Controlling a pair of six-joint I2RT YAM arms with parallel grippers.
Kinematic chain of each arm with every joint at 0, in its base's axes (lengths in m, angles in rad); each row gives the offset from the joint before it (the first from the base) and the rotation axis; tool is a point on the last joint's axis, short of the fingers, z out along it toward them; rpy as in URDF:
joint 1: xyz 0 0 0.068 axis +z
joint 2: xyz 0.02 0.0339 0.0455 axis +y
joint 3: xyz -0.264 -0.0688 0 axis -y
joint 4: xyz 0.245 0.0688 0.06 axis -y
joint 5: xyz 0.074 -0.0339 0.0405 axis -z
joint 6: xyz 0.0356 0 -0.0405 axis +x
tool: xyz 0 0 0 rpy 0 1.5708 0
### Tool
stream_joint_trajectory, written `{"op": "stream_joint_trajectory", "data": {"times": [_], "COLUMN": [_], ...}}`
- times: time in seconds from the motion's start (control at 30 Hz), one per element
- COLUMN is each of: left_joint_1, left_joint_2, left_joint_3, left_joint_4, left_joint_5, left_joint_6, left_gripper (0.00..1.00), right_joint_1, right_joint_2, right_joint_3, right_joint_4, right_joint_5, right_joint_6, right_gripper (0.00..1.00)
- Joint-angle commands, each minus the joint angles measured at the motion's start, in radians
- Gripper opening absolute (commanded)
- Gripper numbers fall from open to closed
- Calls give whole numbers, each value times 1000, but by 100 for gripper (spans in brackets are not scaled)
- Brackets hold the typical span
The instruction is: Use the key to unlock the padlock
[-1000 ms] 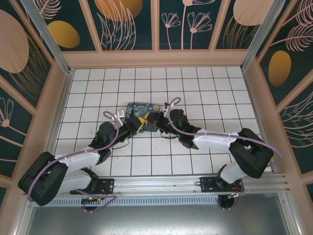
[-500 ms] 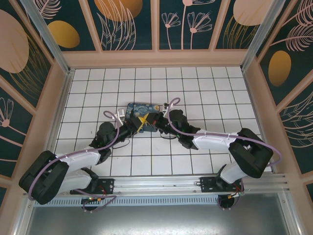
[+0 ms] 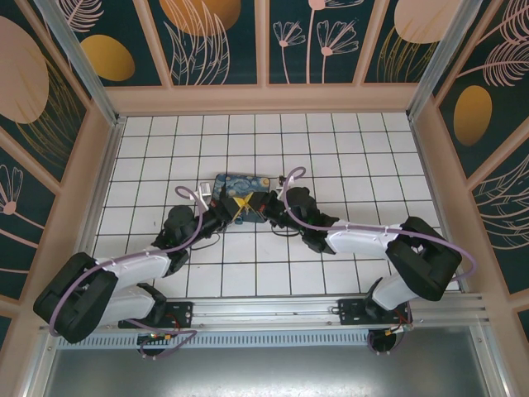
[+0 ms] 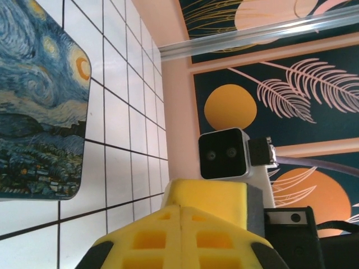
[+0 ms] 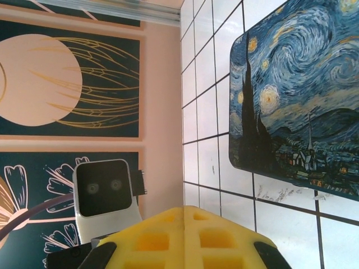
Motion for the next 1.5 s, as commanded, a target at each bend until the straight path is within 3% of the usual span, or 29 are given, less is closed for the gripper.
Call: {"op": "stream_joint_trajectory", "data": {"times": [0.0,0.17,0.3,0.37,0.53,0.67,0.83,1.07,1.47], "left_joint_1": [-2,-3,-3,-1,-2,-2,-2,-2,-1], "left_joint_2": [23,42,50,55,79,101,136,194,199], "left_joint_3": [29,35,43,52,93,122,136,123,123], "left_joint_4": [26,36,30,19,4,-1,40,164,161], "left_joint_5": [-16,-12,-4,8,78,142,213,261,255], "left_joint_6": [20,31,63,91,167,211,208,126,123], "left_gripper": [0,0,0,0,0,0,0,0,0], "right_joint_1": [21,11,-18,-30,-84,-156,-193,-149,-104], "right_joint_2": [-22,-42,-98,-137,-230,-292,-335,-275,-91], "right_joint_3": [-13,-35,-86,-110,-178,-277,-352,-363,-278], "right_joint_4": [50,63,103,97,39,101,193,358,459], "right_joint_5": [-31,-14,1,4,-61,-149,-164,-117,-120], "right_joint_6": [8,15,8,-9,-105,-193,-230,-202,-173], "right_gripper": [0,0,35,43,49,50,45,42,40]}}
